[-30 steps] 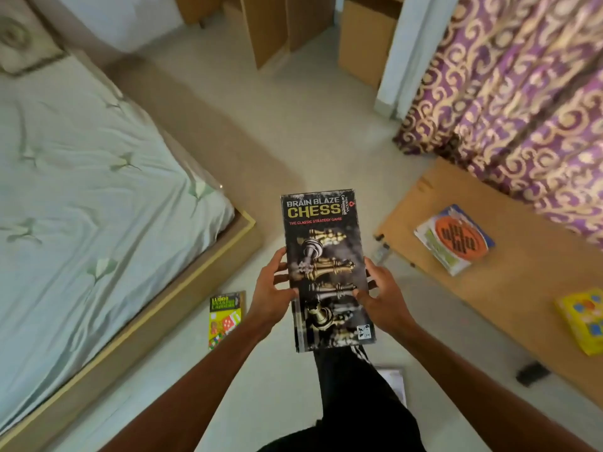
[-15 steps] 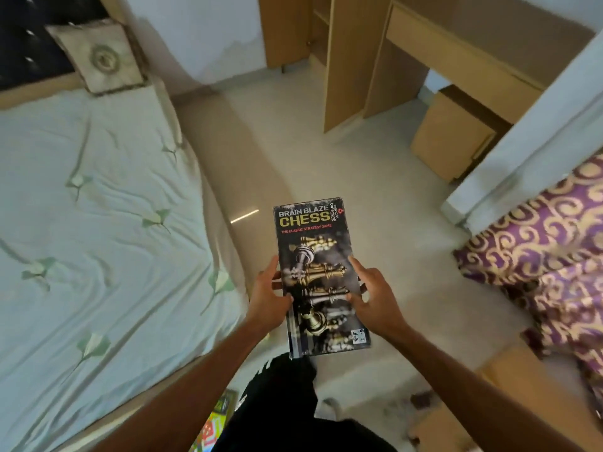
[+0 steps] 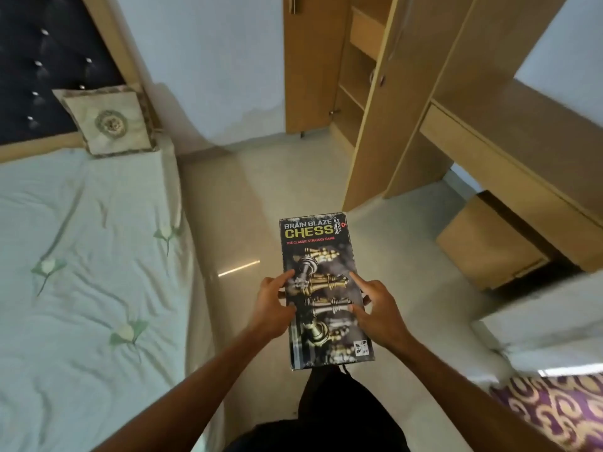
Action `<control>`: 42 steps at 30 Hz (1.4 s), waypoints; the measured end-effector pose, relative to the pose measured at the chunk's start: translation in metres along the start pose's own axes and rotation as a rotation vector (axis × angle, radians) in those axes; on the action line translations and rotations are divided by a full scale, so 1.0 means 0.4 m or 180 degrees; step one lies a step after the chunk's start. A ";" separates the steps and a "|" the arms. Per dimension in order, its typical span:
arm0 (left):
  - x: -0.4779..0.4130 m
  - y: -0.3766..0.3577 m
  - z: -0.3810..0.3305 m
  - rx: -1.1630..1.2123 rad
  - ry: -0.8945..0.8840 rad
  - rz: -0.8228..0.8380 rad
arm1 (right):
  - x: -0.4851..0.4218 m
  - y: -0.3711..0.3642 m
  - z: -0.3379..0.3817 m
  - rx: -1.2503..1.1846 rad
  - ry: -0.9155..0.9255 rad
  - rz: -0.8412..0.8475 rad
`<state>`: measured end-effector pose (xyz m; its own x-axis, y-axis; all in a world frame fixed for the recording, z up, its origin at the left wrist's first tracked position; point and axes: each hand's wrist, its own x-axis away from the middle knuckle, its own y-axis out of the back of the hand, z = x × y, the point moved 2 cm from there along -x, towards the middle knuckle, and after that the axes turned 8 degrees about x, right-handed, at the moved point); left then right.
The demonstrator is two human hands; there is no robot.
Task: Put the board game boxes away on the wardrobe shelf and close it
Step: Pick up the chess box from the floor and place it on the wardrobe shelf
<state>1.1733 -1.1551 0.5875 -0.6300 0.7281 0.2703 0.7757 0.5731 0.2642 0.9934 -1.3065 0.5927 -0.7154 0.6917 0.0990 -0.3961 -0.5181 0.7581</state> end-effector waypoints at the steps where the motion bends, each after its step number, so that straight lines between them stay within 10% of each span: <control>1: -0.072 0.015 -0.020 -0.0047 -0.0017 -0.0055 | -0.075 0.006 0.007 -0.0010 0.0031 0.0004; 22: -1.548 0.449 -0.368 -0.0093 0.0067 -0.0633 | -1.746 0.021 0.268 -0.0079 0.0518 0.0435; 42: -2.921 0.330 -0.906 -0.0808 -0.0664 0.0844 | -2.887 0.321 0.113 -0.0729 -0.0763 -0.0945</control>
<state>1.9983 -2.0665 0.6420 -0.3685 0.9134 0.1732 0.8597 0.2639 0.4375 1.7947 -2.1489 0.6050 -0.4083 0.9105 0.0656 -0.7008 -0.3587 0.6166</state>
